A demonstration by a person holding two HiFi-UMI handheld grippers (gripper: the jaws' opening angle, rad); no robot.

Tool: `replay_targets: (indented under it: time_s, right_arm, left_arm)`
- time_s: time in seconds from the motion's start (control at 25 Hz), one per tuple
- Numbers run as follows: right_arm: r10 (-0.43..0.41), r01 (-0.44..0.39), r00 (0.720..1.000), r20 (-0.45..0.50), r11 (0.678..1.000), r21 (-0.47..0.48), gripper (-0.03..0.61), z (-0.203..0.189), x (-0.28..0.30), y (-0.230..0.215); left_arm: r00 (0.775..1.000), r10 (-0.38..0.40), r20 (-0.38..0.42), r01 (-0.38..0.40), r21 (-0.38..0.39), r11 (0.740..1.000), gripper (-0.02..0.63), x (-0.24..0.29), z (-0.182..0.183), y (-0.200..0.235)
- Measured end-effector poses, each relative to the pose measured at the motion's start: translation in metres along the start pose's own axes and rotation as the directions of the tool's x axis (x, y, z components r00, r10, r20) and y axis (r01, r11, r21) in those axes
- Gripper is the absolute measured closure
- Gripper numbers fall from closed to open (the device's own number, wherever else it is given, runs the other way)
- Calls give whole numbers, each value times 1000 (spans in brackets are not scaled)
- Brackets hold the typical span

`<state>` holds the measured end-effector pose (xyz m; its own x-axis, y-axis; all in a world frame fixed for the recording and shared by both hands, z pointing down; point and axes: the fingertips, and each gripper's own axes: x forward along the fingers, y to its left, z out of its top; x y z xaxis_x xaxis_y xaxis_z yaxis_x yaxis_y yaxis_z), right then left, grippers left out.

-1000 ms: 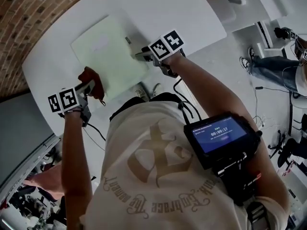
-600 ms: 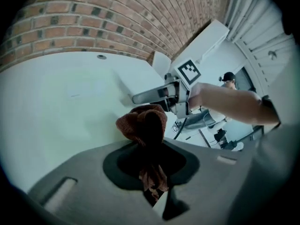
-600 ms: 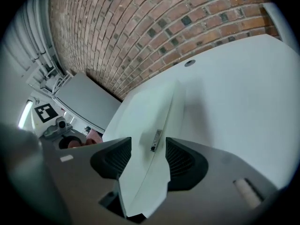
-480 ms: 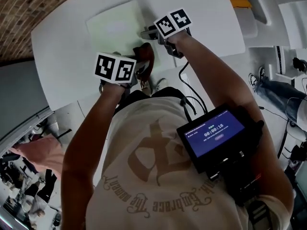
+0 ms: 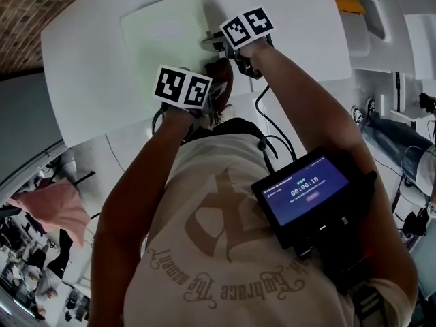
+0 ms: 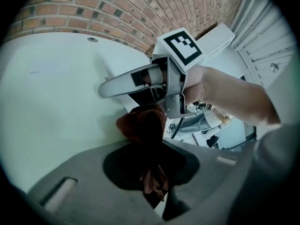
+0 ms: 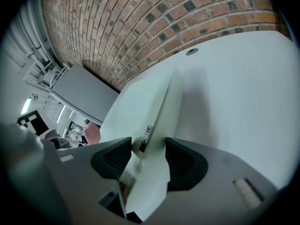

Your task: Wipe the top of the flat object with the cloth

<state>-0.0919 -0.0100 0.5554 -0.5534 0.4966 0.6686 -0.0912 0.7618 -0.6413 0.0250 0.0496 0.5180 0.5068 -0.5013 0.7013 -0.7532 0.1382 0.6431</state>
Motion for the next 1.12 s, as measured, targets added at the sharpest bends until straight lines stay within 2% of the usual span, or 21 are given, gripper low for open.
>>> replay_targets:
  time_s: [0.16, 0.28, 0.44, 0.56, 0.72, 1.04, 1.12]
  right_arm:
    - [2, -2, 1000, -4, 1000, -16, 342, -3, 3, 0]
    - [10, -10, 1000, -8, 999, -32, 339, -3, 5, -1]
    - [19, -19, 1000, -18, 999, -33, 336, -3, 9, -2]
    - [24, -24, 1000, -11, 999, -36, 335, -4, -1, -17]
    - [28, -28, 1000, 3, 999, -43, 334, -4, -5, -22]
    - [-56, 59, 997, 44, 995, -76, 342, -11, -24, -38]
    - [-79, 82, 996, 52, 994, -74, 348, -13, -27, -41]
  left_arm:
    - [999, 47, 27, -45, -56, 997, 535, -22, -22, 22]
    - [992, 92, 86, -79, -148, 986, 535, -49, -42, 46]
    - [972, 172, 158, -121, -292, 949, 535, -89, -73, 81]
    - [950, 248, 190, -167, -363, 917, 535, -103, -84, 97]
    - [921, 330, 209, -223, -413, 883, 535, -124, -102, 114]
    - [890, 391, 236, -251, -464, 850, 535, -143, -125, 141]
    - [883, 390, 260, -237, -471, 850, 535, -154, -125, 149]
